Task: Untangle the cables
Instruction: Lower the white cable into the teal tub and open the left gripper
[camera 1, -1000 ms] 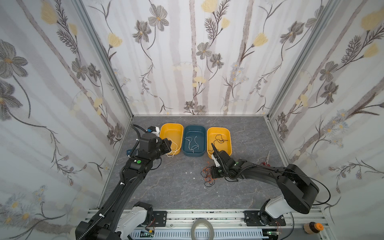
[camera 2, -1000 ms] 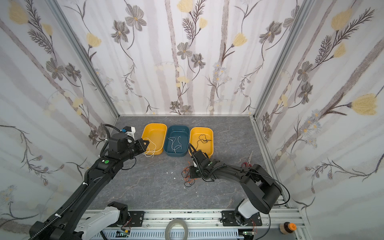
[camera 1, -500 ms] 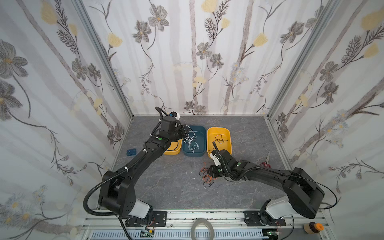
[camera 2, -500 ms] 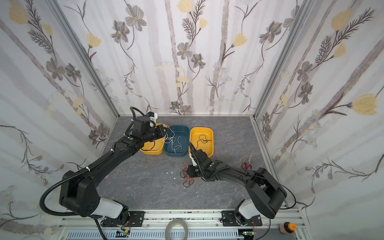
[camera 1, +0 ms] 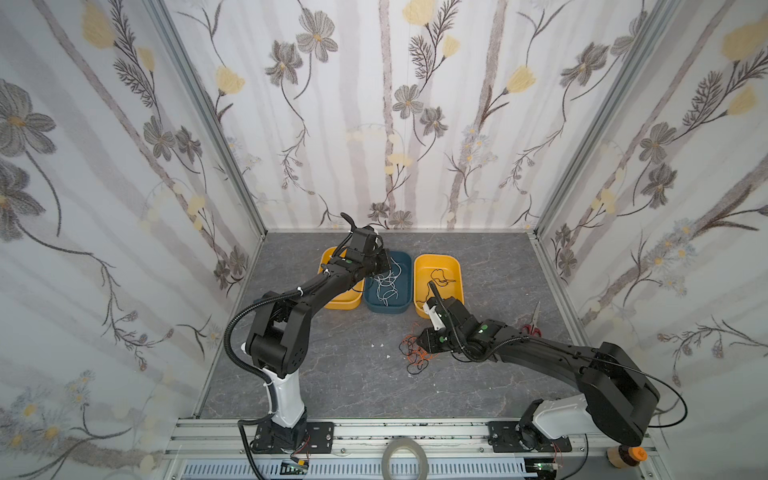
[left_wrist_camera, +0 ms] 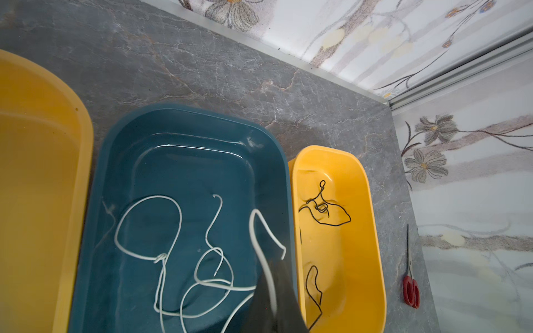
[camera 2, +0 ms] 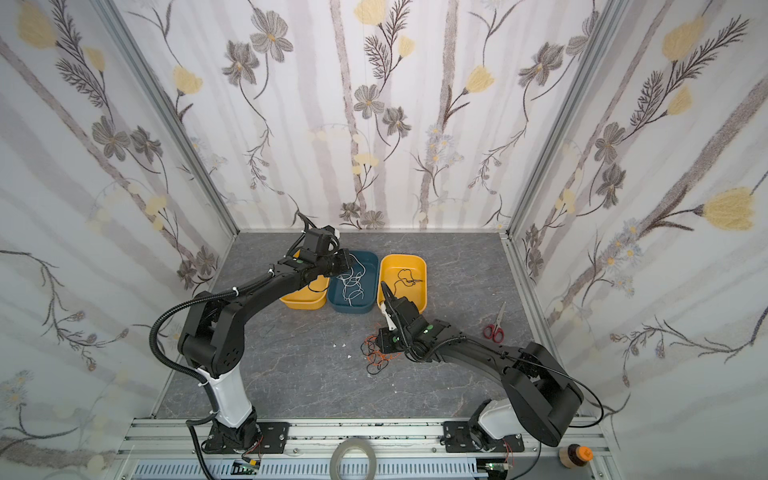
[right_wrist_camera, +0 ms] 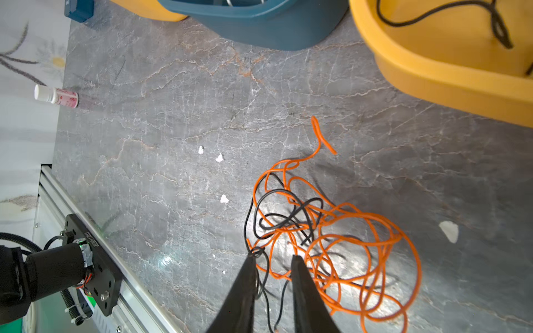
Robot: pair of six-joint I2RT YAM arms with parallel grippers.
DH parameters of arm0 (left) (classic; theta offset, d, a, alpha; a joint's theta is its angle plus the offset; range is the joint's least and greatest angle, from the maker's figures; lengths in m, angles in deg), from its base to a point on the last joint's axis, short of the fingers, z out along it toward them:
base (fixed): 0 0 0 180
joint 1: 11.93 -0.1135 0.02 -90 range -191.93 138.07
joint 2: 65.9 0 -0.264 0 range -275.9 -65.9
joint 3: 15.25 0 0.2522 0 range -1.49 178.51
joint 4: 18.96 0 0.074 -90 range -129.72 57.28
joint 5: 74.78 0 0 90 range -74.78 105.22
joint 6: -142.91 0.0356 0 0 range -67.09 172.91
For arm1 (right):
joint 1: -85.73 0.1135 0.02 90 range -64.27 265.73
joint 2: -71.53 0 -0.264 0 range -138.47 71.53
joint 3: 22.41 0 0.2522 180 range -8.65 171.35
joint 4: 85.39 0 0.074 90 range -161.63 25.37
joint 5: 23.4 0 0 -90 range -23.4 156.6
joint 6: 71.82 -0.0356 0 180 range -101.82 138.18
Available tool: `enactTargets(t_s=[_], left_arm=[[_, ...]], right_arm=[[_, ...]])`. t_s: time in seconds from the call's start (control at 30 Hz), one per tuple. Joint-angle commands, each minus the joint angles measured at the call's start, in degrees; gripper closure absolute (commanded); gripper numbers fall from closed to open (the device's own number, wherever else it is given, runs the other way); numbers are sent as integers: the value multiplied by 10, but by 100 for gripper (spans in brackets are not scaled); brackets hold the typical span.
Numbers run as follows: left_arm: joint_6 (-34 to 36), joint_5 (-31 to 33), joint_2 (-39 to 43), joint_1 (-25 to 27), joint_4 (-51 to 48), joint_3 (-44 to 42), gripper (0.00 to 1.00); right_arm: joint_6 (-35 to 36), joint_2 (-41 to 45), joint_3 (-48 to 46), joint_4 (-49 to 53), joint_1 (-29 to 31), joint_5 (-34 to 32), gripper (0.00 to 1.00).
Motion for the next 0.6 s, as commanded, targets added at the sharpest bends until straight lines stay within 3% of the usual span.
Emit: enactTargets(t_s=[0.0,0.2,0.4,0.57], left_arm=[[6,27,-16,3,-36,19,79],[25,46,-7,4,-71,42,51],[57,60,32,5,-96,38,37],[71,35,82,12,-97,-14,34]], right_arm=[[12,9,2,15,-1,-18,75],[16,14,2,24,-23,-24,73],[16,17,4,37,-27,-33,67],[17,19,6,55,-28,-38,61]])
